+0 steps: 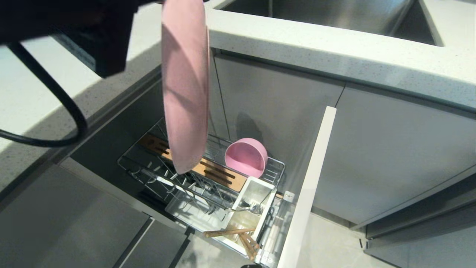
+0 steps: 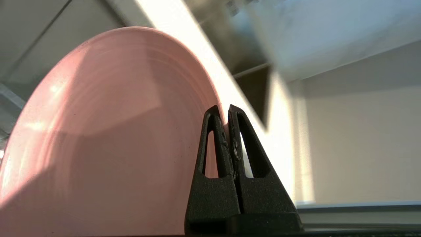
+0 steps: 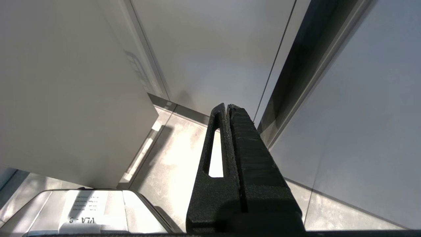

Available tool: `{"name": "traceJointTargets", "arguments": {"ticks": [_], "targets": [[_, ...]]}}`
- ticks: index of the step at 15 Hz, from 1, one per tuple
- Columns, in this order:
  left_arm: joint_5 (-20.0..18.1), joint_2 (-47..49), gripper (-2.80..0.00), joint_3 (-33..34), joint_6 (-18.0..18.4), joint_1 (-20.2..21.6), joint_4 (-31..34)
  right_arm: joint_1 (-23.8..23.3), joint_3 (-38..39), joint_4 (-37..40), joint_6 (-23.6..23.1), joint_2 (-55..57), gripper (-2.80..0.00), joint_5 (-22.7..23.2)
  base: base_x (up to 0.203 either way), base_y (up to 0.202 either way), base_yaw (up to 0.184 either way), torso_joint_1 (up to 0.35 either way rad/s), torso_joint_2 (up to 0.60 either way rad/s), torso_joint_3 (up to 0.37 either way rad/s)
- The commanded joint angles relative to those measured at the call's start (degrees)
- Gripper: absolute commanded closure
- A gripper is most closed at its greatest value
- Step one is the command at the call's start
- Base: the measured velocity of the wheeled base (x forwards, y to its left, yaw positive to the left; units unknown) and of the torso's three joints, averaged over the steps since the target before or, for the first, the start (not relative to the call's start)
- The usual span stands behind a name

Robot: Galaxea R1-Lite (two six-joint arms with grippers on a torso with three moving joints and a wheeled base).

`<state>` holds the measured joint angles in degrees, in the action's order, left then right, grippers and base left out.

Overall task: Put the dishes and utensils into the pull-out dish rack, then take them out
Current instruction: Pick up the plate and place it in the cupboard

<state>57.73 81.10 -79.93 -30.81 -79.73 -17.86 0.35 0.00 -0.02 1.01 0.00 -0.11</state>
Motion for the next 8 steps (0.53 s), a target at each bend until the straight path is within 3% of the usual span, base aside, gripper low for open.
{"name": "traceJointTargets", "arguments": {"ticks": [1, 4, 8], "targets": [[1.4, 2.8, 0.00, 2.4, -0.1, -1.0, -0.3, 0.0, 0.1, 0.0, 0.0, 0.0, 0.00, 0.0, 0.000, 0.000, 0.000, 0.000, 0.00, 0.000], [4.1, 6.0, 0.00, 4.8, -0.1, -1.3, -1.2, 0.0, 0.1, 0.0, 0.0, 0.0, 0.00, -0.1, 0.000, 0.000, 0.000, 0.000, 0.00, 0.000], [6.3, 12.1, 0.00, 7.4, 0.0, -1.2, -7.3, 0.0, 0.1, 0.0, 0.0, 0.0, 0.00, 0.0, 0.000, 0.000, 0.000, 0.000, 0.00, 0.000]]}}
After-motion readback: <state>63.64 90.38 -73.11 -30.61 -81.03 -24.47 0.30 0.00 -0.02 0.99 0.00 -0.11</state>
